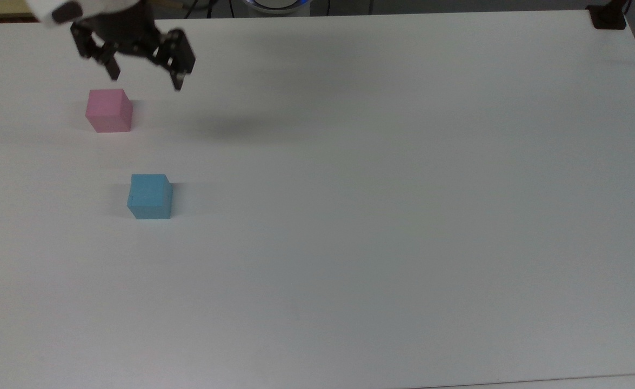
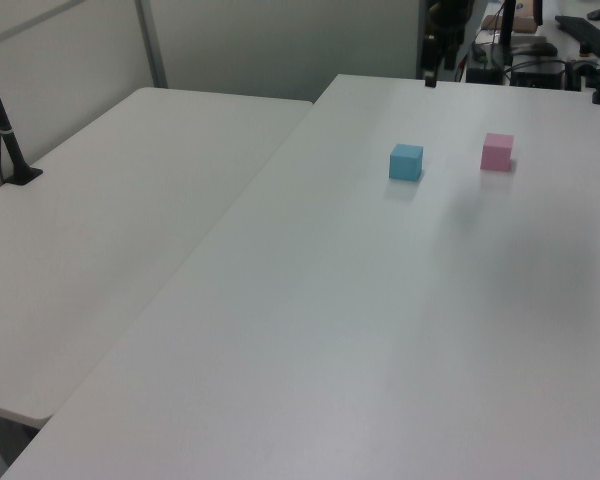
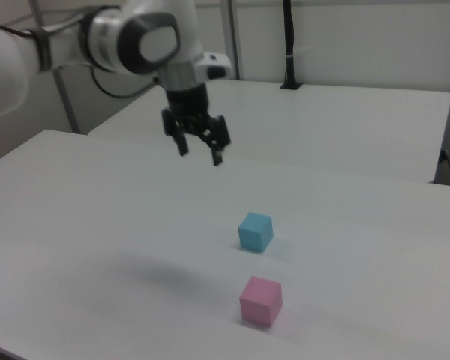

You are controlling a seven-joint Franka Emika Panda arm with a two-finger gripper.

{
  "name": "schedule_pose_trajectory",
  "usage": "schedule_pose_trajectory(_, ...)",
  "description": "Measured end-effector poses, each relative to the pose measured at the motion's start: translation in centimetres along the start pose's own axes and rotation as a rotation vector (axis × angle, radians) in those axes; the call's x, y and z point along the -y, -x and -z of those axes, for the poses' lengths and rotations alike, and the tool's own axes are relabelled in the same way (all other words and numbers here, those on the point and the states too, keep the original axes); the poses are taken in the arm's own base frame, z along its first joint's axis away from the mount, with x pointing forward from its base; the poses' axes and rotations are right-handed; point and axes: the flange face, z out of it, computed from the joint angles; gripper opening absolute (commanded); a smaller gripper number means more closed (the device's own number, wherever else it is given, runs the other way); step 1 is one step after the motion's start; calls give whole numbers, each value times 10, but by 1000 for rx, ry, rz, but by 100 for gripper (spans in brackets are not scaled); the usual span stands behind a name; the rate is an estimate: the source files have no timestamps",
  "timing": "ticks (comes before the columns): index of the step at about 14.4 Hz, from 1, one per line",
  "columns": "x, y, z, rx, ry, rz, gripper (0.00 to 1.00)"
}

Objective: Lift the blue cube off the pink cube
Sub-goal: 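Open the gripper and raise it away from the blue cube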

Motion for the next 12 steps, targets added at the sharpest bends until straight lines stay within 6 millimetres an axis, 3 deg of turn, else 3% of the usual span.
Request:
schedule_pose_trajectory(5, 24, 43, 59, 25, -32, 20, 100)
schedule_pose_trajectory(7, 32, 52, 66, 22, -33, 36, 100)
schedule_pose_trajectory(12, 39, 53, 60, 28, -33, 73, 100)
